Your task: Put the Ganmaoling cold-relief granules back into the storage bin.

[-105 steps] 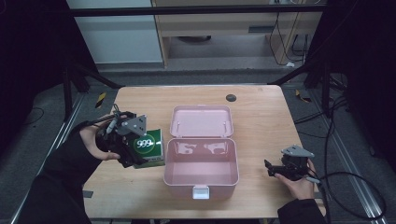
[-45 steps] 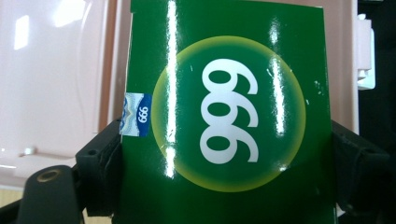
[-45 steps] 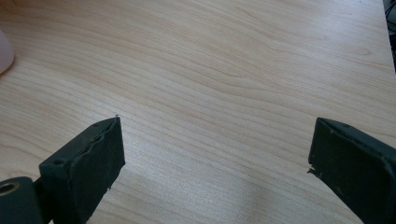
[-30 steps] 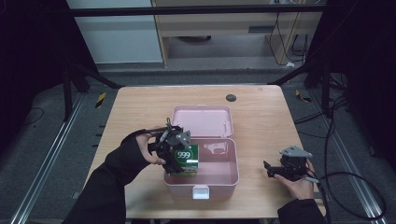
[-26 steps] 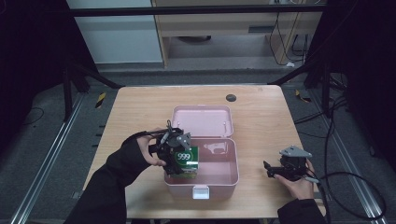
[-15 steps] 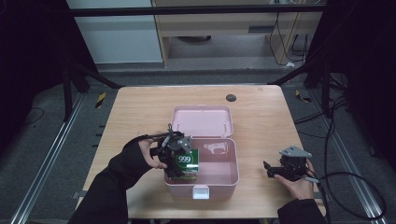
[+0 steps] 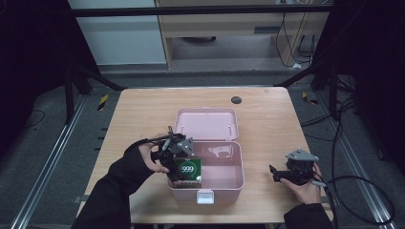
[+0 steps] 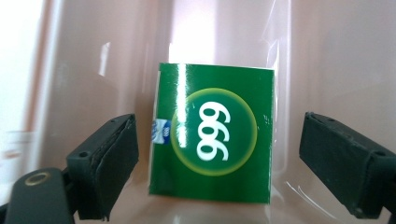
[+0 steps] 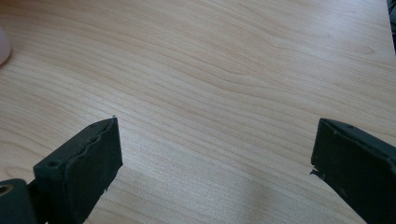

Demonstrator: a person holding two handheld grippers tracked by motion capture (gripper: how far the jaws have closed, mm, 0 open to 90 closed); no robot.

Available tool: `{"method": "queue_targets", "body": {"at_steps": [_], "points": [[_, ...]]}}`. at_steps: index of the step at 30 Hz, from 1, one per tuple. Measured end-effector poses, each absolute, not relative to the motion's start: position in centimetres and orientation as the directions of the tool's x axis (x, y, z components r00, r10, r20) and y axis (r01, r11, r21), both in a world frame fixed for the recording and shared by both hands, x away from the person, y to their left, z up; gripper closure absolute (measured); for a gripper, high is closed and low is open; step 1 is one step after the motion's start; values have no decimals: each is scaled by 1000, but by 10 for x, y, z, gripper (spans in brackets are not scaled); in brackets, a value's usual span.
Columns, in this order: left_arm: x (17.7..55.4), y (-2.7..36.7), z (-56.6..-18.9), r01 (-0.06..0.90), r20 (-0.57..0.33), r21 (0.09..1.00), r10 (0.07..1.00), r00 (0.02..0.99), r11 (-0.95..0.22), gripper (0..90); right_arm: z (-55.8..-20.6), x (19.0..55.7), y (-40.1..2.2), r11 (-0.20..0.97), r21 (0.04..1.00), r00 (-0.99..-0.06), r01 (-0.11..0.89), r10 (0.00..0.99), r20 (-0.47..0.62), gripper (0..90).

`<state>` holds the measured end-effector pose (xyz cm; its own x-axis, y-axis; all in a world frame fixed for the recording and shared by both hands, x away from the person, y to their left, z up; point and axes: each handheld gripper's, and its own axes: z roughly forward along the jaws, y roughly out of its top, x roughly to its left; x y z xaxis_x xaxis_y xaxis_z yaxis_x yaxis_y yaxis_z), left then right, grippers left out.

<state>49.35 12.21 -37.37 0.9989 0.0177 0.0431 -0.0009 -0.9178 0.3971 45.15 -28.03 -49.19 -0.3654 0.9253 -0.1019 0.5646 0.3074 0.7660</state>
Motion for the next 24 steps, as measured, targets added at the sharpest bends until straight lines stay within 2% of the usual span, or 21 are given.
{"method": "queue_targets", "body": {"at_steps": [5, 9, 13, 18, 19, 22, 23, 24], "points": [[488, 128, -350, -13, 88, 423, 26, 996, -906, 141, -492, 451, -280, 307, 766, -366, 565, 925, -101, 22], [484, 141, -333, 7, 111, 463, 66, 992, -886, 200, -492, 451, -280, 301, 769, -362, 563, 927, -97, 24], [479, 168, -317, 63, 120, 537, 150, 981, -841, 240, -491, 451, -281, 294, 771, -358, 564, 929, -92, 28], [471, 196, -310, 103, 124, 588, 216, 969, -802, 258, -491, 450, -281, 296, 771, -357, 564, 929, -96, 31], [467, 210, -313, 132, 122, 611, 257, 959, -781, 258, -491, 450, -281, 297, 771, -355, 563, 930, -98, 32], [464, 222, -319, 160, 108, 624, 287, 952, -765, 257, -491, 450, -281, 297, 771, -355, 563, 930, -98, 32], [462, 237, -331, 212, 82, 636, 338, 938, -742, 257, -491, 450, -281, 294, 771, -354, 565, 931, -95, 32], [462, 237, -331, 212, 82, 636, 338, 938, -742, 257, -491, 450, -282, 296, 771, -354, 564, 930, -99, 32]]}}
